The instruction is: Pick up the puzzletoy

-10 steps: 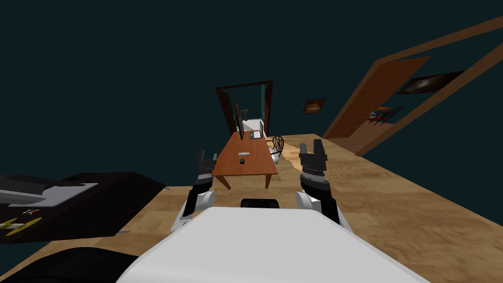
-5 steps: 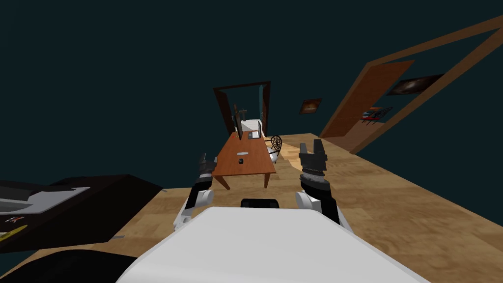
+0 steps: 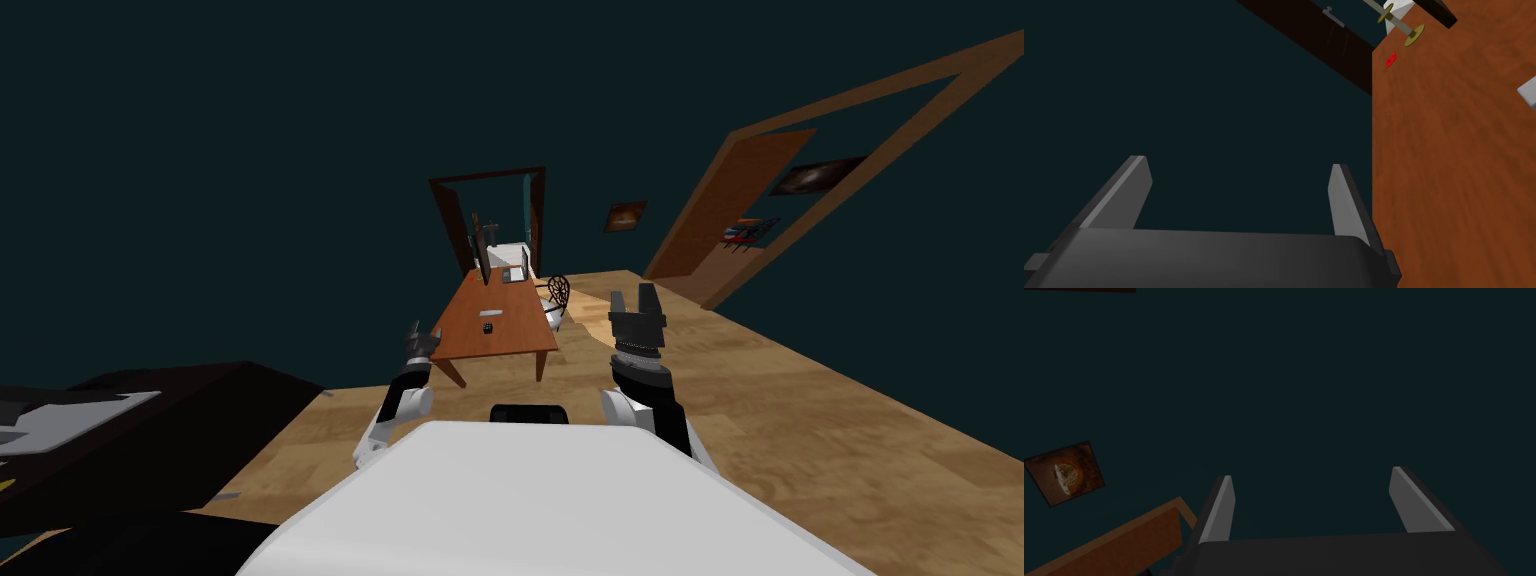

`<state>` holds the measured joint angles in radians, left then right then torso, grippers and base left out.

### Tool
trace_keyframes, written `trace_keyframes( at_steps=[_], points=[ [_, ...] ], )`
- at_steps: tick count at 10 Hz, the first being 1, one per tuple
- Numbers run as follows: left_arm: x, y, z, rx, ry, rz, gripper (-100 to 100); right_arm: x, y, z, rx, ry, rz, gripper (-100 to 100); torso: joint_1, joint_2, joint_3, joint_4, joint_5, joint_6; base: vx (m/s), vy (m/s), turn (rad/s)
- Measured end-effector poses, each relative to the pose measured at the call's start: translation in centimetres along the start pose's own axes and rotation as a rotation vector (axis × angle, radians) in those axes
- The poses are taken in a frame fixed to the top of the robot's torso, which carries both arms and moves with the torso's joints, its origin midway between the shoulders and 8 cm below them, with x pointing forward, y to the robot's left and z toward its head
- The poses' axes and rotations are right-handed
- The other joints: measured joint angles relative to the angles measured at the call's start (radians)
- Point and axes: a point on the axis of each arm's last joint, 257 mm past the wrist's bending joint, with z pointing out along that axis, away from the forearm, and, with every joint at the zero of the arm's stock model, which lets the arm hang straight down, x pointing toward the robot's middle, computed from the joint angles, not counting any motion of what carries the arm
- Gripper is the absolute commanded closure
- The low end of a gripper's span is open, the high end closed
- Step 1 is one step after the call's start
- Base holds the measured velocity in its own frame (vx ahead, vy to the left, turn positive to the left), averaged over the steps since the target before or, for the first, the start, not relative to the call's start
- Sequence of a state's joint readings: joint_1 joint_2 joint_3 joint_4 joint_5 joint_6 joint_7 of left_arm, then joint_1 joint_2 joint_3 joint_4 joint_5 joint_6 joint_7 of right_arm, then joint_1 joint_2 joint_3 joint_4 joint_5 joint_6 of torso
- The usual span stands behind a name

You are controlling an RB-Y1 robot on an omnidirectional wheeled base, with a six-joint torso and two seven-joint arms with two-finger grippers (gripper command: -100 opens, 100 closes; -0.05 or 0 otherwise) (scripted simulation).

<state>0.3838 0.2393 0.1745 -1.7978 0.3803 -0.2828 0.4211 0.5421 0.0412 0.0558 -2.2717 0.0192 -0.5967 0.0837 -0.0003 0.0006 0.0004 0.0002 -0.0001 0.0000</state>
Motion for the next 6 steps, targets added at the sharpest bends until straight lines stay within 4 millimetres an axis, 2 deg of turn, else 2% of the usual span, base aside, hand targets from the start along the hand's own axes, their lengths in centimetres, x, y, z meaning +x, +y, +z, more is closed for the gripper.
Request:
trace_keyframes(
  at_steps=[6],
  points=[
    [-6.2,4.5,0.1,-0.099,-0.145,-0.135,-100,0.0,0.0,0.0,0.0,0.0,0.0,0,0.0,0.0,0.0,0.0,0.0,0.0,-0.01,-0.011,-0.045]
  ],
)
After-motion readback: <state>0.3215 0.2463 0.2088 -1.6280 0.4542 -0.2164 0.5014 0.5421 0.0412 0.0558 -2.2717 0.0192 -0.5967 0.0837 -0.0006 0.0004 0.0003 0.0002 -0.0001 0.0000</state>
